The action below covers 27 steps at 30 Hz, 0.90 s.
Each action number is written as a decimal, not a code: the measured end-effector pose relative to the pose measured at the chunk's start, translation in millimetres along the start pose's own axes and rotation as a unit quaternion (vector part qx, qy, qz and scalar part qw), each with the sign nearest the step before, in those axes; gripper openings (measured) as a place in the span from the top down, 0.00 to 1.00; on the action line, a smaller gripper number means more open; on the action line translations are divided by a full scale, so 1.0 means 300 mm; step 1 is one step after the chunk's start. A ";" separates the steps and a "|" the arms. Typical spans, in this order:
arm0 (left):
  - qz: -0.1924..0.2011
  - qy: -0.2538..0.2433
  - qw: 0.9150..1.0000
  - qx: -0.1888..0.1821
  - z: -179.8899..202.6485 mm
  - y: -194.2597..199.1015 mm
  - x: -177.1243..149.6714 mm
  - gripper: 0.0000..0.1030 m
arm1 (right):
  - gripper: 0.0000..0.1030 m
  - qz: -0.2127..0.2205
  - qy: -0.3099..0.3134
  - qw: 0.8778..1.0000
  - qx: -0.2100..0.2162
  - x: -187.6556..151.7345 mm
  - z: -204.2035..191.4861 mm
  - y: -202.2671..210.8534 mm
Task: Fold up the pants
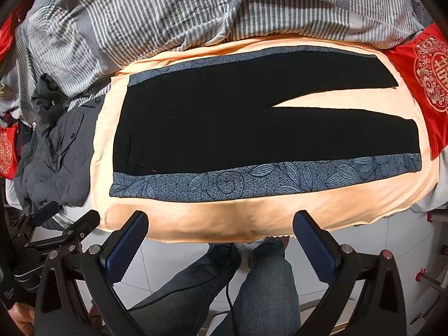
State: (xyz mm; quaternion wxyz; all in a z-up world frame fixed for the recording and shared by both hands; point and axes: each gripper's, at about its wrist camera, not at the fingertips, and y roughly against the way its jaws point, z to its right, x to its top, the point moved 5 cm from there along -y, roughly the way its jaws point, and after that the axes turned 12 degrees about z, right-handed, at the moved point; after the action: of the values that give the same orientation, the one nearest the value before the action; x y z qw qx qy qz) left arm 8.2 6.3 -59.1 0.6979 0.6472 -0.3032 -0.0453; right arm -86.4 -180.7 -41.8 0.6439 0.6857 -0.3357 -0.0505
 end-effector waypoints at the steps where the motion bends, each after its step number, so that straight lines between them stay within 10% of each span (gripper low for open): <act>1: 0.000 0.000 1.000 -0.001 0.001 -0.001 0.000 0.00 | 0.00 -0.001 -0.001 1.000 -0.001 -0.002 0.002 -0.001; 27: -0.029 0.005 1.000 0.007 0.010 -0.083 -0.043 0.00 | 0.00 -0.017 -0.026 0.999 -0.007 -0.022 0.048 -0.057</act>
State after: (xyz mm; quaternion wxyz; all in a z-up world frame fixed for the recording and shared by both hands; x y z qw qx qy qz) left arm 4.4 5.7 -87.0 0.6931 0.6610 -0.2813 -0.0598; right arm -91.9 -190.4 -62.1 0.6386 0.6851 -0.3406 -0.0819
